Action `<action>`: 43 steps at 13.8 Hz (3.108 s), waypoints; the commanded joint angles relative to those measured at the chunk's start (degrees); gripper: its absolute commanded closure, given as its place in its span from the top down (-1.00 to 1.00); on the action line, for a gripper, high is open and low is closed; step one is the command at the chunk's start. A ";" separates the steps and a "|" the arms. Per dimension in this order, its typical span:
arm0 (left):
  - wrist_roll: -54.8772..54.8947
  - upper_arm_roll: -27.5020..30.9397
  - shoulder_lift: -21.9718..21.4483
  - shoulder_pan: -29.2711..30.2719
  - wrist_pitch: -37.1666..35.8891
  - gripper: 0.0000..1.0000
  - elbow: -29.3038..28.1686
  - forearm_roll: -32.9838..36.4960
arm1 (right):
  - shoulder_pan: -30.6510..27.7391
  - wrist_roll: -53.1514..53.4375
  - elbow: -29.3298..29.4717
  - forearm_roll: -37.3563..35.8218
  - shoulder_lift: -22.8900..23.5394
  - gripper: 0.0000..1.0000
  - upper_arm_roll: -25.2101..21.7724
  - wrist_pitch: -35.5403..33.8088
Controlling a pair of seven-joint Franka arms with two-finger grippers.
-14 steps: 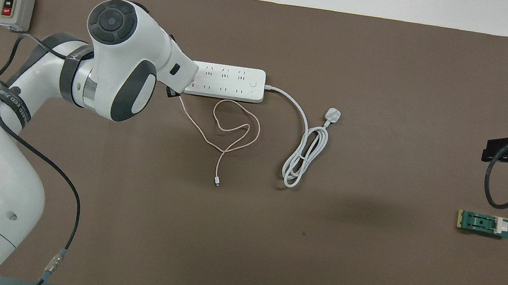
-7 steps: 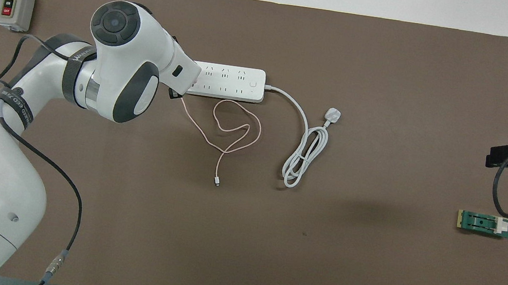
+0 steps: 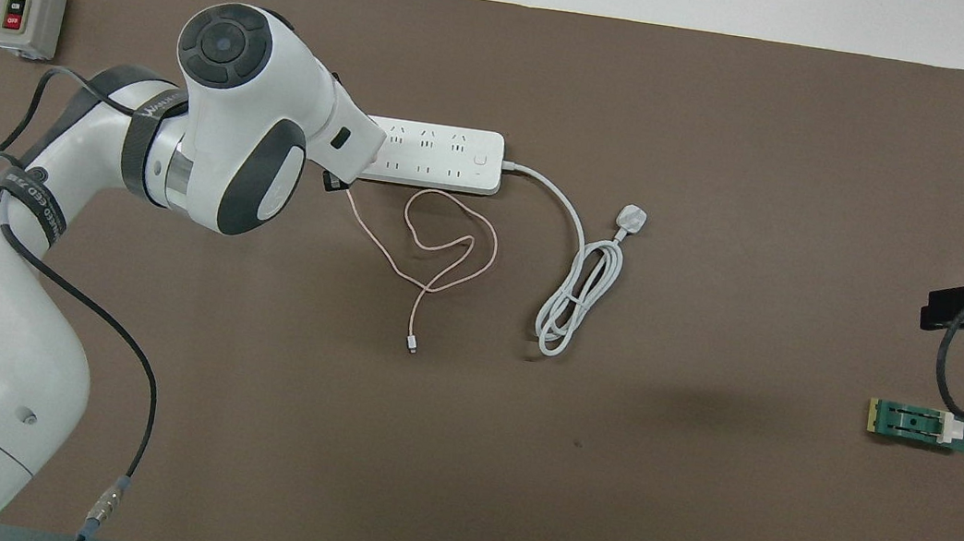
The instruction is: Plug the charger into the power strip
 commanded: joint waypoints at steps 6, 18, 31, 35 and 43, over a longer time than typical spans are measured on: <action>2.11 0.75 -0.72 -0.76 -1.28 -1.00 -1.12 0.20 | -0.44 -0.91 0.36 -0.40 -0.21 1.00 0.79 -0.81; 10.02 0.66 2.62 0.11 -1.18 -1.00 3.36 -0.50 | -0.44 -0.91 0.36 -0.40 -0.21 1.00 0.70 -0.81; 9.94 0.75 8.33 -0.23 -8.74 -1.00 10.92 1.95 | -0.44 -0.91 0.36 -0.40 -0.21 1.00 0.79 -0.90; 9.93 0.75 8.33 -0.68 -8.83 -1.00 11.10 2.13 | -0.44 -0.91 0.36 -0.40 -0.21 1.00 0.79 -0.90; 16.96 0.66 8.50 -2.08 -5.58 -1.00 11.10 5.03 | -0.44 -0.91 0.36 -0.40 -0.21 1.00 0.79 -0.81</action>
